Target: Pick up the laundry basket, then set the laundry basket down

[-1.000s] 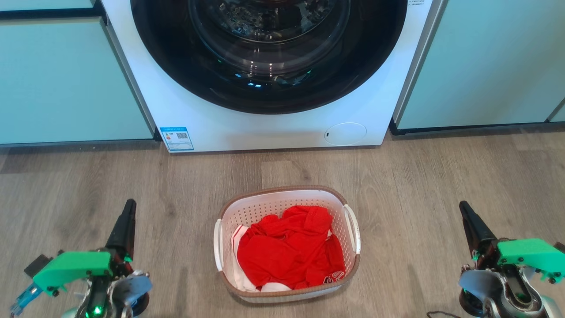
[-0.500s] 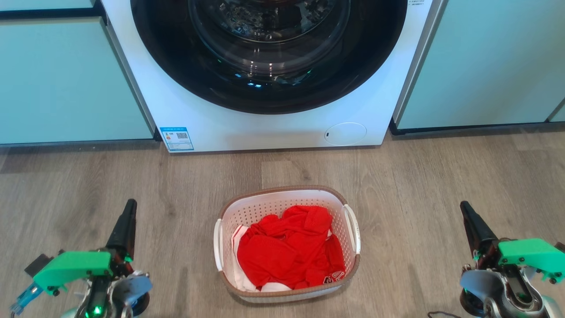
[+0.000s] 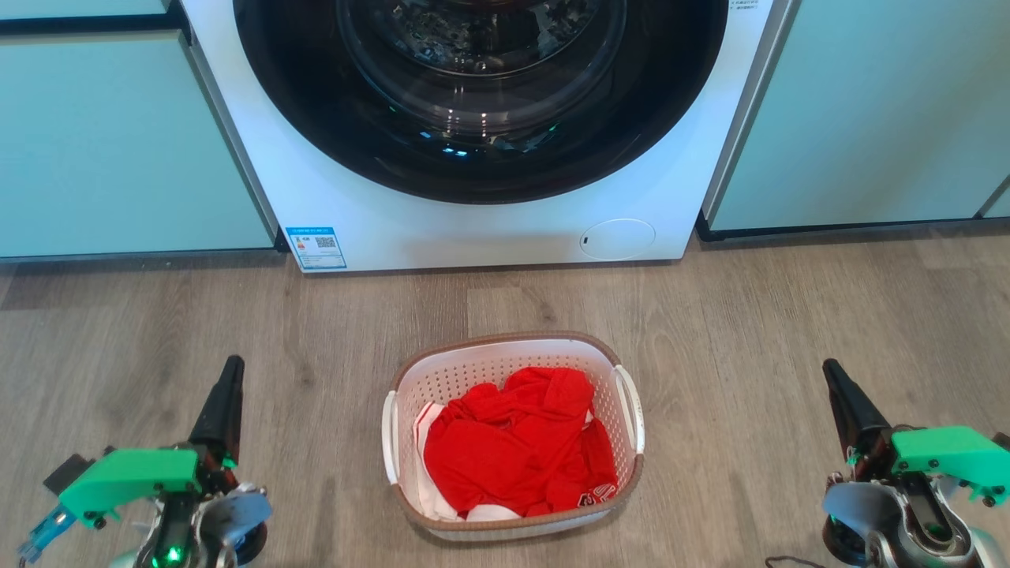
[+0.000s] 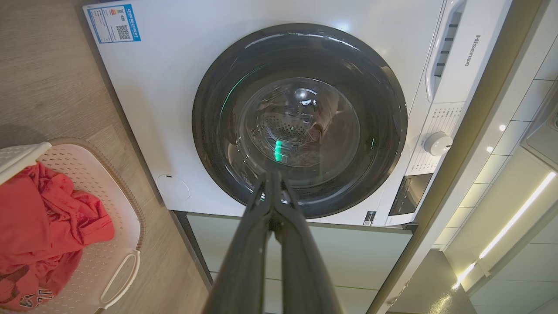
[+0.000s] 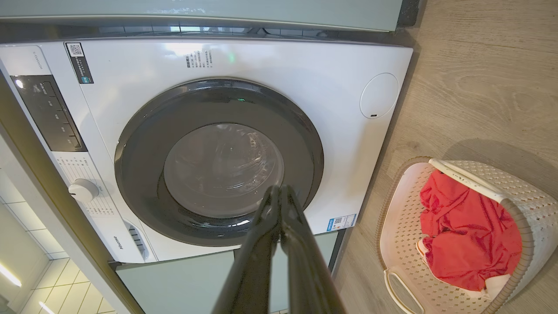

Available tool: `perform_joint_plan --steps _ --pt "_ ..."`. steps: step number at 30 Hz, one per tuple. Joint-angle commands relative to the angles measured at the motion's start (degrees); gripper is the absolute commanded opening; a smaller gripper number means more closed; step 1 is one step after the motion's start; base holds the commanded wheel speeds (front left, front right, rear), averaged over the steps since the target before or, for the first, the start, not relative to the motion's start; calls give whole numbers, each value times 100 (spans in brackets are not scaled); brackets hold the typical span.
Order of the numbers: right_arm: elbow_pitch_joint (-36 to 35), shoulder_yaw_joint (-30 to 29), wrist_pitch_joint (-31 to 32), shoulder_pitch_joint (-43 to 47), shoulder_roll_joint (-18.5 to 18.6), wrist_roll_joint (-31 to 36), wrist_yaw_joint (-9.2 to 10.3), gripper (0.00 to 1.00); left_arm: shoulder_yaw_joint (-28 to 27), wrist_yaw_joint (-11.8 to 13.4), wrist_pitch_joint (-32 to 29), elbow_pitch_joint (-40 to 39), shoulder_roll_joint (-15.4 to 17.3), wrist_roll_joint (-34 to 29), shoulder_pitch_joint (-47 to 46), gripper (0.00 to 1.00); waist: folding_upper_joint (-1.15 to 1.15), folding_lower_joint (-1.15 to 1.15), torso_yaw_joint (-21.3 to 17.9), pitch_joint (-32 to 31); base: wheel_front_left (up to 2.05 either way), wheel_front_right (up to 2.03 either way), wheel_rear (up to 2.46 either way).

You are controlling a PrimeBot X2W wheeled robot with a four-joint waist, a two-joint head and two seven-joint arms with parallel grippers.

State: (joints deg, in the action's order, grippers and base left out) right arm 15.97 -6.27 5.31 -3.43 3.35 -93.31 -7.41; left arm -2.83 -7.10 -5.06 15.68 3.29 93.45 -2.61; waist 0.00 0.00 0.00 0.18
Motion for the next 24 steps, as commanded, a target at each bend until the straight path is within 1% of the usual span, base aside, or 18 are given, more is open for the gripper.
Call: perform_joint_plan --steps 1,24 --pt "-200 80 33 -265 30 28 -8 0 -245 -38 -43 -169 49 -25 -347 0 0 0 0 0 0 0 0" --pt "-199 50 57 -268 10 52 -8 0 -279 -38 -70 -167 25 -53 -350 0 0 0 0 0 0 0 0"
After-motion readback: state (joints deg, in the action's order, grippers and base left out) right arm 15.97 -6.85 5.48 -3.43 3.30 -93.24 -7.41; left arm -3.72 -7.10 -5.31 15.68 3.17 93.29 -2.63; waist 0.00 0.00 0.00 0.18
